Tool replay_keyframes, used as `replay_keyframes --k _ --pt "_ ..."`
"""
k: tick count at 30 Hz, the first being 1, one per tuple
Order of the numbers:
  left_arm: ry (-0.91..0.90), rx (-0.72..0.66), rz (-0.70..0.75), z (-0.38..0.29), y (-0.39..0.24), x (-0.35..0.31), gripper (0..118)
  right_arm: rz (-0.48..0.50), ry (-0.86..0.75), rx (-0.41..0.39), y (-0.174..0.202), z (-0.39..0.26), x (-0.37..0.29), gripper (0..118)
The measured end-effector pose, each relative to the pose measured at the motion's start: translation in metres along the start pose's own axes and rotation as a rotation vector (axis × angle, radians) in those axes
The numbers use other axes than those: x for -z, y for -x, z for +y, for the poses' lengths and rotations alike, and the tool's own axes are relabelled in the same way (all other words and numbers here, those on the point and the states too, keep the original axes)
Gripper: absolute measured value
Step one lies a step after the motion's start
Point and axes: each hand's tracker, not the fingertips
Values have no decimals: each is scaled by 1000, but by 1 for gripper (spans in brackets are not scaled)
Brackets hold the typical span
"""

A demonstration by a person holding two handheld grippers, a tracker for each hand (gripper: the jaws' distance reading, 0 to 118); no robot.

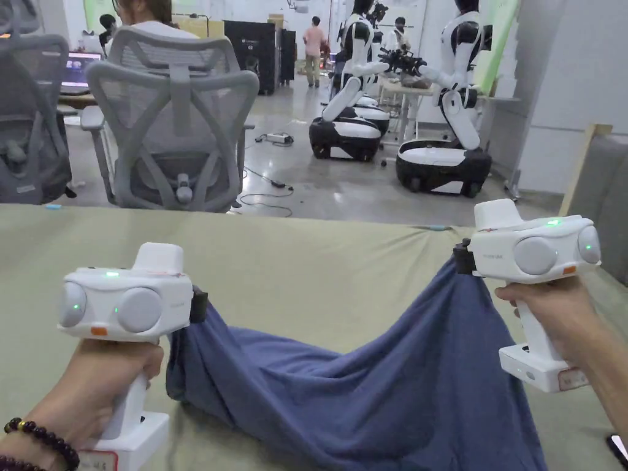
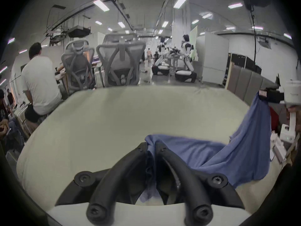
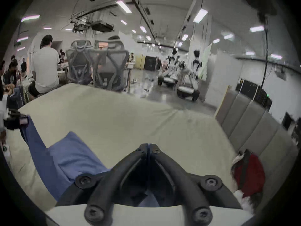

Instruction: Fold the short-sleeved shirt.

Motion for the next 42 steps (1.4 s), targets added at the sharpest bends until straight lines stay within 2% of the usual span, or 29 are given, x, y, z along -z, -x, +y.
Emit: replay_keyframes --k 2,5,8,11,14,20,25,30,32,37,39,42 --pt "-38 -2 17 40 -3 2 8 -48 -30 -26 -9 28 -4 2" --pt "-123 19 -1 103 -3 11 8 -132 -106 -25 -30 74 -7 2" --pt "-135 22 30 166 -1 19 8 -200 -166 13 -52 121 -19 2" --pt "-182 53 122 221 1 20 8 -246 -240 70 -75 168 -33 2" --pt "-249 70 153 264 9 14 8 -311 -314 62 -92 208 -47 2" --pt "-301 30 213 311 28 12 8 -327 -351 132 -118 267 -55 2" --pt "-337 5 279 329 35 14 8 -373 -396 99 -114 288 -58 2" --pt "-360 2 268 323 32 11 8 -383 -411 86 -109 296 -54 2" --pt "-350 2 268 323 39 32 8 -380 -407 88 -107 292 -50 2" --pt "-292 -22 255 289 42 62 8 -356 -382 132 -111 268 -25 2" --pt "-270 -29 246 265 39 68 8 -333 -356 172 -111 249 -11 2" --pt "-221 -52 223 236 40 88 8 -304 -306 187 -105 212 4 2"
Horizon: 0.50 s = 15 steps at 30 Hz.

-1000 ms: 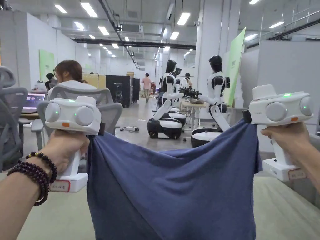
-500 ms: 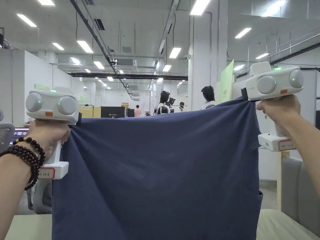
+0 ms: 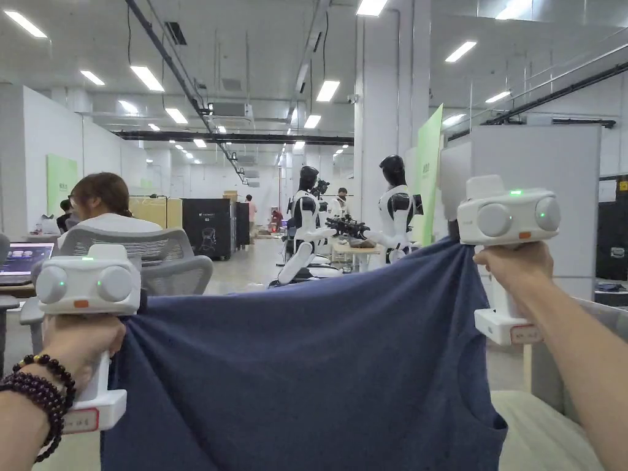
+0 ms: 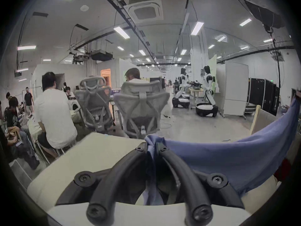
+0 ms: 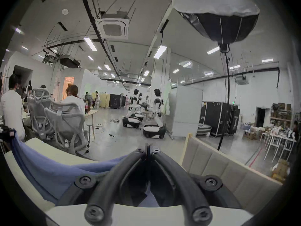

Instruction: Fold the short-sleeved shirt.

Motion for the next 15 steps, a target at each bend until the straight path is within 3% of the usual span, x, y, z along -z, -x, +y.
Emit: replay_keyframes --k 6,15 --pt "35 -3 -22 -17 3 23 8 1 59 22 -9 -36 15 2" --pt "17 -18 -31 -57 22 -67 8 42 37 40 -12 -78 -90 2"
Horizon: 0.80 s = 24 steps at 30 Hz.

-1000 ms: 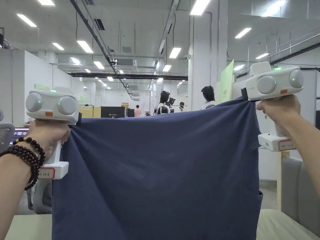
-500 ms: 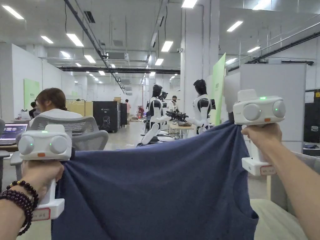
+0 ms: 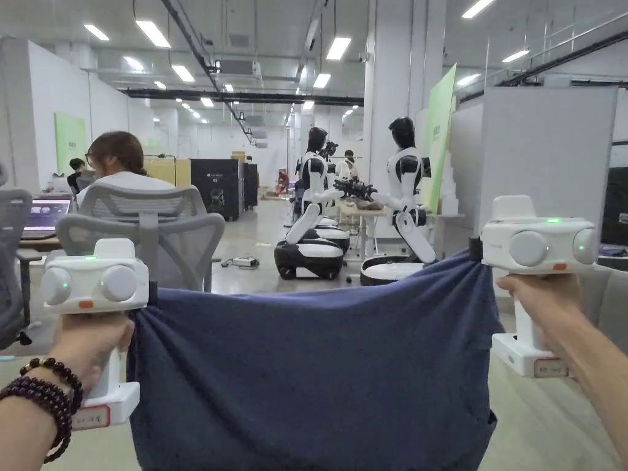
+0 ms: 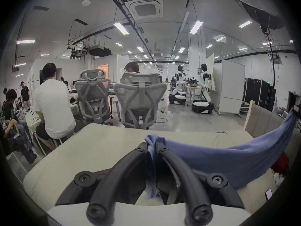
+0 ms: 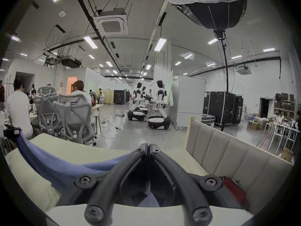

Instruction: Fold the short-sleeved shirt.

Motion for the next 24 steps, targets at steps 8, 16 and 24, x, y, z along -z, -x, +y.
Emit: replay_keyframes --k 8,16,24 --pt "38 4 -31 -95 26 -99 8 23 12 -58 -7 -82 -111 2" --pt "120 -27 -100 -224 46 -182 8 44 109 -42 -26 -206 -210 2" --pt "356 4 -37 -336 50 -196 8 37 423 -137 -20 -325 -249 2"
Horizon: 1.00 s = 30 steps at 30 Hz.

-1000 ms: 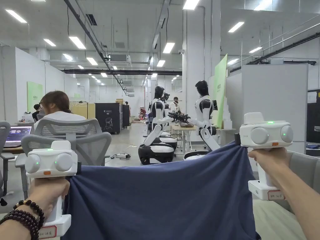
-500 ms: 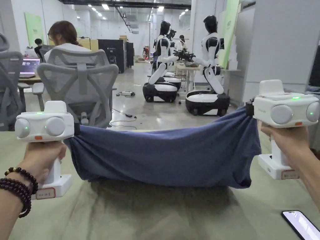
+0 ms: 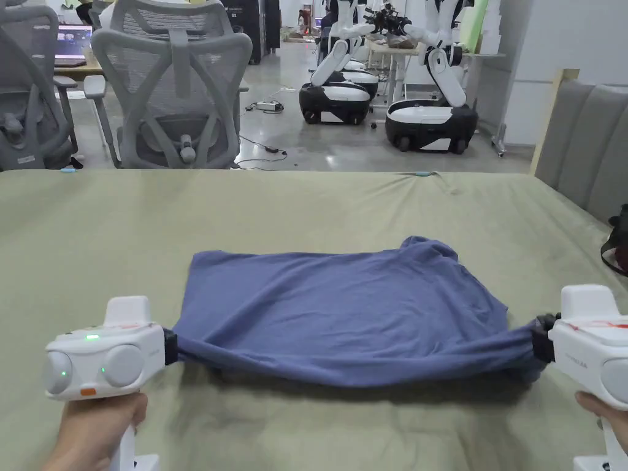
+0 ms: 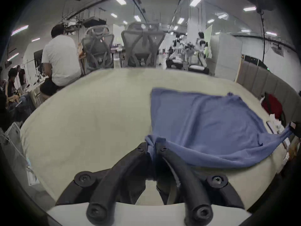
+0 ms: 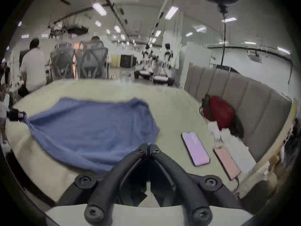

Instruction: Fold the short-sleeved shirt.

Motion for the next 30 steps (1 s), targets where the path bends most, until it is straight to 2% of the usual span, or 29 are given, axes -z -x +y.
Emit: replay_keyframes --k 2,4,9,10,11,12,13,15,16,17,20,22,23,24,25,26,27,28,30 --pt "38 7 22 -11 -2 12 8 -10 105 -42 5 -14 20 2" --pt "56 0 26 -15 -3 20 8 -15 193 -43 7 -22 34 2" --pt "78 6 38 -18 -2 33 9 4 239 -25 4 -33 49 3" --pt "77 7 38 -19 -4 26 13 9 243 -17 3 -34 49 6" --pt "79 9 37 -18 -4 26 23 16 235 -11 2 -35 47 21" --pt "80 8 37 -16 -4 24 28 21 217 4 1 -35 44 30" --pt "82 5 39 -13 -3 22 28 34 189 21 0 -33 38 30" --pt "63 -6 40 -11 -1 16 78 30 110 38 2 -29 32 105" --pt "35 -13 46 -9 -1 13 100 36 53 71 5 -28 23 118" --pt "-11 -12 38 -7 -1 8 118 38 24 80 8 -22 18 111" --pt "-54 -9 28 -2 -6 -8 118 44 30 80 16 -8 11 114" --pt "-54 -7 28 0 -8 -13 114 46 5 70 24 -4 8 108" --pt "-59 -9 27 0 -8 -16 94 50 -2 67 28 -3 6 92" --pt "-71 -14 27 1 -8 -18 67 55 -3 65 32 -2 15 71" --pt "-81 -16 27 2 -8 -20 32 57 -11 69 36 -2 16 45" --pt "-82 -15 32 1 -7 -18 2 58 -15 71 39 -3 18 17" --pt "-82 -23 39 1 -7 -19 1 56 -18 77 41 -4 19 4" --pt "-84 -33 42 2 -6 -20 1 63 -22 73 46 -1 16 0" --pt "-78 -40 11 2 -3 -21 0 62 -18 87 48 -2 16 0"
